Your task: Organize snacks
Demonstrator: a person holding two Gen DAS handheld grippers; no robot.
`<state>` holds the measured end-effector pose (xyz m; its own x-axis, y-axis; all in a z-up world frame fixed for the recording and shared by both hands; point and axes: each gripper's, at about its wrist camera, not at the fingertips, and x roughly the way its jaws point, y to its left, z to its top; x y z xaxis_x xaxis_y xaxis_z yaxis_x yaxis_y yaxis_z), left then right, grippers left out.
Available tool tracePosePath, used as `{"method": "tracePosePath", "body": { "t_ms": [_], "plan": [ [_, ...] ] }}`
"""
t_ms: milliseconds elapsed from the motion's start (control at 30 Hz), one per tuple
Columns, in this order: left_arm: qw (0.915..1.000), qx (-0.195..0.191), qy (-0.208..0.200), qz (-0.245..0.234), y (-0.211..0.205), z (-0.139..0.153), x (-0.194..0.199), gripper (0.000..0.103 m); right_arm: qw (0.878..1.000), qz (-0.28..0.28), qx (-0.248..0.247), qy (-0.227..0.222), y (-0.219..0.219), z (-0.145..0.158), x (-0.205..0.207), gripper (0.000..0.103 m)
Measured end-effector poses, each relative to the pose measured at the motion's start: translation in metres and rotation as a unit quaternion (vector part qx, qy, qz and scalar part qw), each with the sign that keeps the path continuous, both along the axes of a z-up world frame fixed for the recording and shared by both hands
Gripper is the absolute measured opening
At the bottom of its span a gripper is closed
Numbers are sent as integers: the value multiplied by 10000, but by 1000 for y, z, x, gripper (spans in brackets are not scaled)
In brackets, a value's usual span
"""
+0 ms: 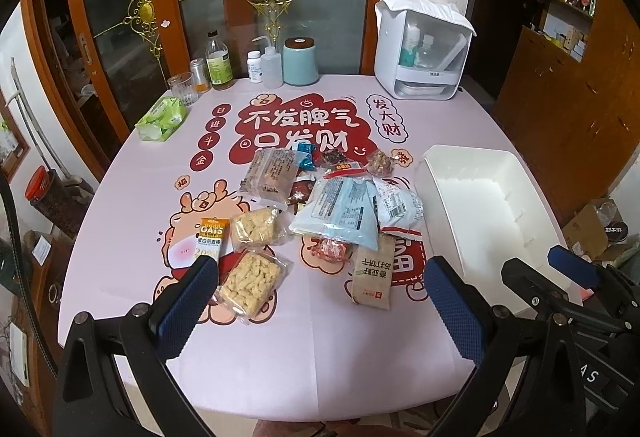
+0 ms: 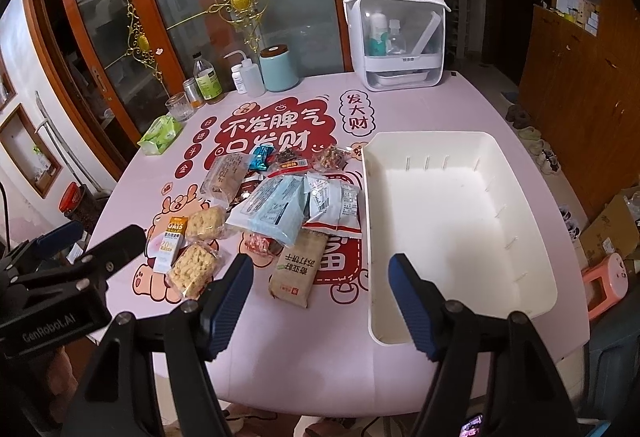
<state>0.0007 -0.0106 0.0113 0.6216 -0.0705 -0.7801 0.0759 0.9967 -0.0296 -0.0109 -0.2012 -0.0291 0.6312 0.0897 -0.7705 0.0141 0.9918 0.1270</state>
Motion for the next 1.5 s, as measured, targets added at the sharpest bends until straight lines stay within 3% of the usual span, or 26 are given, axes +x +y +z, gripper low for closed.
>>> {"method": "tracePosePath", "body": {
  "t_ms": [467, 767, 1167, 1300, 1500],
  "plan": [
    [9999, 146, -34, 54, 19, -4, 9, 102, 9999, 55, 63, 137, 18, -7, 18, 71],
    [9994, 193, 262, 133, 41, -19, 29, 102, 9990, 92, 170, 415, 39, -22, 40, 71],
    [9959, 530, 672, 283, 111, -49, 70, 102, 9895, -48, 234, 1425, 61, -94, 80, 71],
    [9933, 521, 1001, 235, 141, -74, 86, 102, 9853, -111, 203, 1694, 63, -122, 87, 71],
    [9853, 638, 1572, -212, 139, -127, 96, 102, 9802, -350, 342, 1917, 60, -156, 99, 71]
  ]
}}
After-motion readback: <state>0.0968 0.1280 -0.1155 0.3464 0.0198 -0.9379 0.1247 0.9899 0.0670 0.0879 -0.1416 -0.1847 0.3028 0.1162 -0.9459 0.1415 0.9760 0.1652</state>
